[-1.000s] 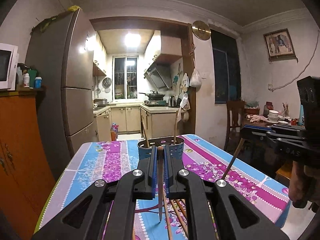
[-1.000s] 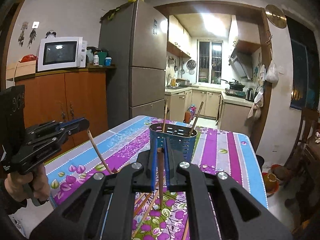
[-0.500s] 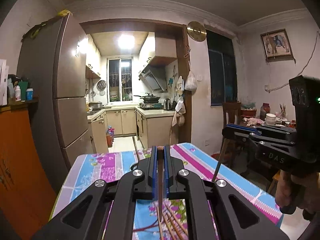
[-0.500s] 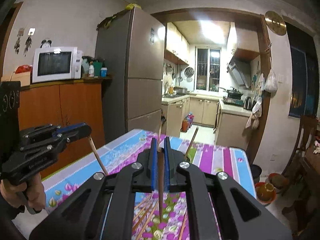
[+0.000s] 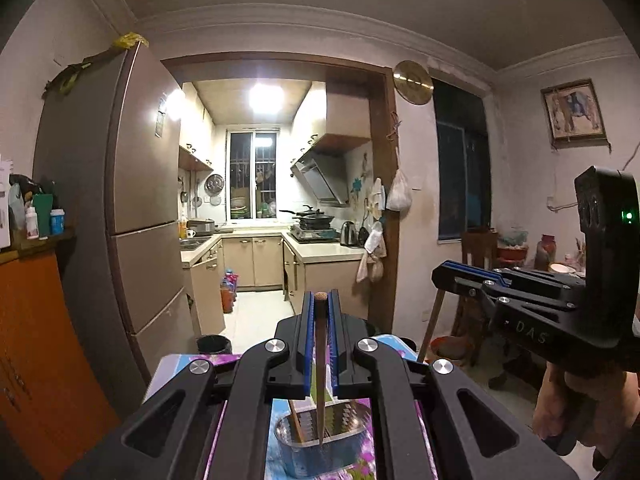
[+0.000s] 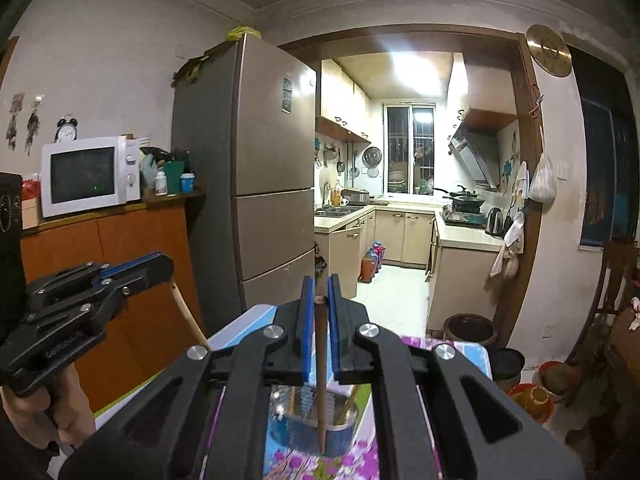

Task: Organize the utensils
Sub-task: 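Lower the held chopsticks into the blue holder with both tools, then open both tools to release the chopsticks into the holder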

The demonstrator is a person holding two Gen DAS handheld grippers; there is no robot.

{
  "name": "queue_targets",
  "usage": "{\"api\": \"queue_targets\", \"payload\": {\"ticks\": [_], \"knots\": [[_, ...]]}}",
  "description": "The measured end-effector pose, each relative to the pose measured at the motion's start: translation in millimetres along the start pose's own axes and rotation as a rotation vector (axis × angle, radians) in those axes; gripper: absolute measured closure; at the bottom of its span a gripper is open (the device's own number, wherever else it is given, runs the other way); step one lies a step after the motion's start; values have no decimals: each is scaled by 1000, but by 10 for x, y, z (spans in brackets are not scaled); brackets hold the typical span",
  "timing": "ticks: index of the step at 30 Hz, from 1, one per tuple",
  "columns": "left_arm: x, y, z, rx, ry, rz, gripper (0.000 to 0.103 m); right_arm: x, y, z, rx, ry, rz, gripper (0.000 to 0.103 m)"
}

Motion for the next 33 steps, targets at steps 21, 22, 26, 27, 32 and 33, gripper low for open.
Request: {"api": "queue_targets", "payload": {"ticks": [21, 22, 26, 27, 32, 33], "knots": [[-290, 291, 1118, -135, -38, -33, 95, 326, 207, 1030, -100, -7, 64, 98], [-297, 316, 1153, -140, -40, -31, 95, 331, 214, 1063, -106, -9, 67, 98], [-290, 402, 1292, -168, -42, -24, 95, 355, 309, 1175, -132, -16, 82, 98], [-293, 432, 1327, -177, -41, -22, 95, 353, 335, 1213, -141, -16, 82, 98], [-351, 543, 1490, -214, -56, -26, 95, 376, 429, 1334, -180, -19, 88, 98], [-371, 560, 1518, -220, -60, -30, 95, 388, 436, 1348, -184, -17, 89, 98]]}}
Point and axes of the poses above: each gripper's, at about its wrist camera, not at the fingertips, and z roughly the way its jaws point, x to its right, y to its underside, the point moved 5 cm from there along z, roughly the way its jaws point, and after that the axes turned 9 degrees about -x, right-handed, at the moved point
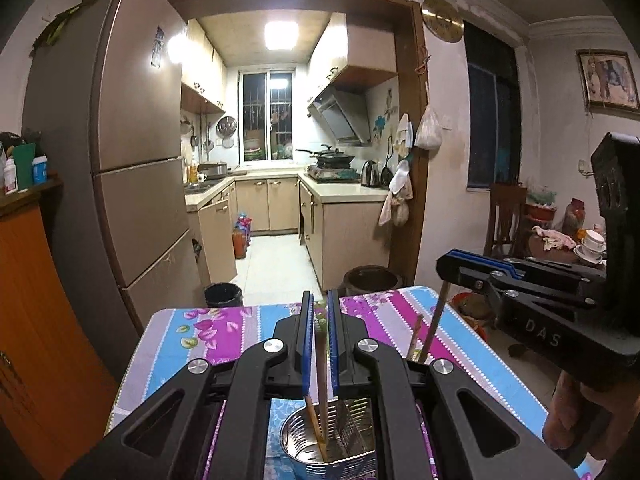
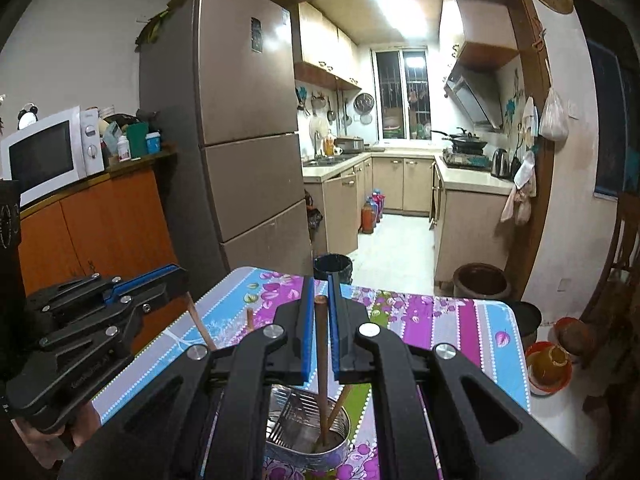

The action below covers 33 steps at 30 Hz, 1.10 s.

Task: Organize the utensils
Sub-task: 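Open both tools to release the chopsticks into the holder, then move both open tools back to the remaining chopsticks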

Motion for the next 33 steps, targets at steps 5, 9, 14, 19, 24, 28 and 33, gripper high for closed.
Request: {"api": "queue_targets", "payload": {"ticks": [5, 9, 14, 19, 24, 28, 33], "knots": [[-48, 26, 72, -14, -23, -6, 81, 71, 12, 31, -10, 15, 16, 97], [-76, 40, 69, -14, -35, -8, 69, 123, 7, -49, 3, 30, 23, 86], [-89, 102, -108, 9, -44, -9, 60, 110, 89, -332, 57, 41, 23, 57], [-105, 486, -747, 89, -13, -5, 49, -141, 610, -925, 130, -7, -6, 55], [-130, 1233, -1214, 106, 2, 15, 42, -449, 1623, -1388, 142, -72, 21, 55], [-197, 1920, -1291, 43, 7, 13, 42, -733, 2441, -1353, 56, -89, 52, 55], [-216, 2683, -1292, -54, 39, -5, 42, -1072, 3201, -1222, -41, -80, 78, 68]]}}
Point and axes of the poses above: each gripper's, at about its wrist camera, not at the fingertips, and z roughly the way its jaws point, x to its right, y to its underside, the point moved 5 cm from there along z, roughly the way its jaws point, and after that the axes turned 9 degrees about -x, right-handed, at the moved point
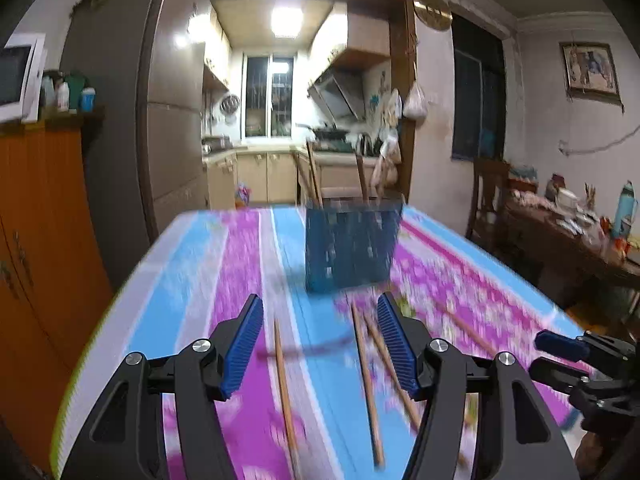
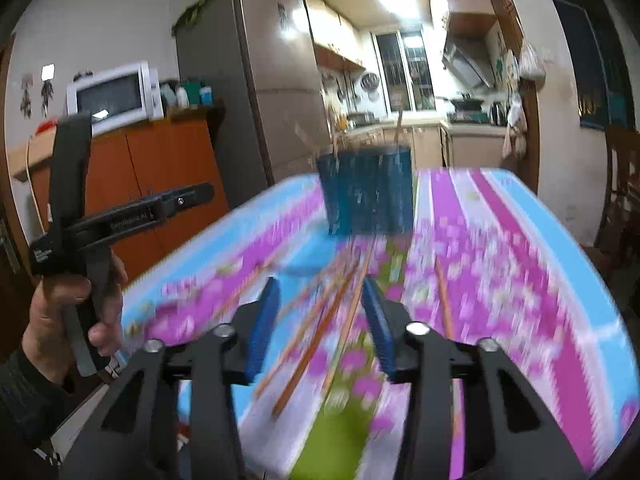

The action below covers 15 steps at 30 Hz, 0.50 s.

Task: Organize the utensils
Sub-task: 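Move both open tools back to the remaining chopsticks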

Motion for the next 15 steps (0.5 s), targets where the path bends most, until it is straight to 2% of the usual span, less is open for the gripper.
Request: {"api": "queue_targets", "payload": {"ticks": [4, 7, 10, 15], "knots": [[67, 467, 25, -59, 52, 24, 42, -254, 381, 156, -64, -7, -2, 77], [117, 672, 76, -82, 80, 43, 42, -395, 609, 268, -97, 9, -18, 81], [148, 820, 118, -99, 131, 51, 44, -451, 708, 341, -101, 50, -15, 88], [286, 1011, 189, -103, 176, 124, 47, -367, 783, 423, -108, 109, 28, 90]]}}
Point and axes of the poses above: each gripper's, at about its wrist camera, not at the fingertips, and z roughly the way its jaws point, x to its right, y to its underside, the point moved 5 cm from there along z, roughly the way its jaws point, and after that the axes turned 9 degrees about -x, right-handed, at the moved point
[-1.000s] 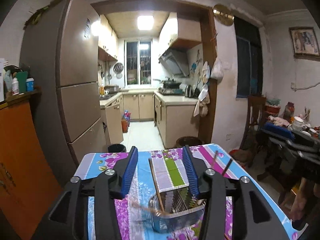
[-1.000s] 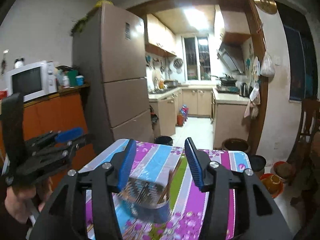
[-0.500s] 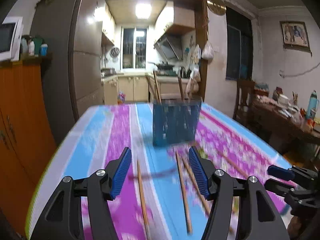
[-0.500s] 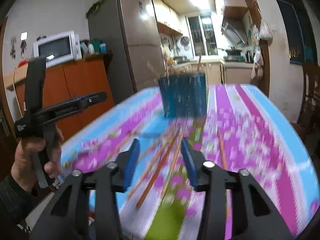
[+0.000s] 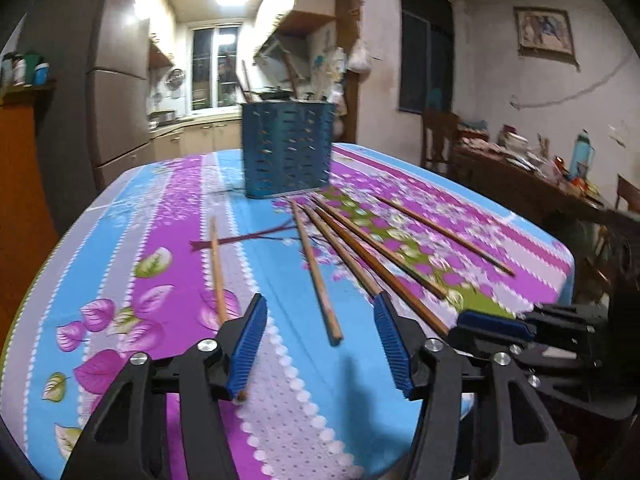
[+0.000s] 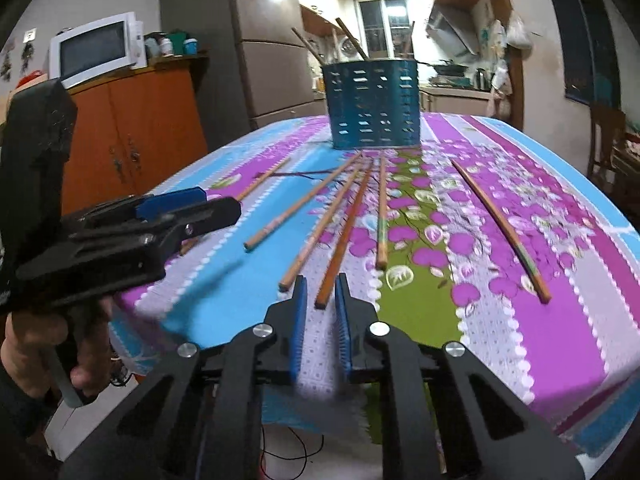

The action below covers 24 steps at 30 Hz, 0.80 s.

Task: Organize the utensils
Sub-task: 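Move both open tools back to the remaining chopsticks, then close the left tool on a chopstick while the right tool grasps another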

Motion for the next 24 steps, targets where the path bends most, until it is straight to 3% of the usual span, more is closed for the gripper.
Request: {"api": "queue_targets", "payload": {"ticks": [13, 17, 24], "knots": [[0, 96, 163, -11, 61, 22, 48, -38, -21, 103, 39, 108, 32, 91], [39, 81, 194, -16, 74, 43, 56, -17, -21, 102, 43, 126, 41, 97], [100, 107, 304, -33, 83, 58, 70, 8, -13, 100, 48, 116, 34, 97]]}}
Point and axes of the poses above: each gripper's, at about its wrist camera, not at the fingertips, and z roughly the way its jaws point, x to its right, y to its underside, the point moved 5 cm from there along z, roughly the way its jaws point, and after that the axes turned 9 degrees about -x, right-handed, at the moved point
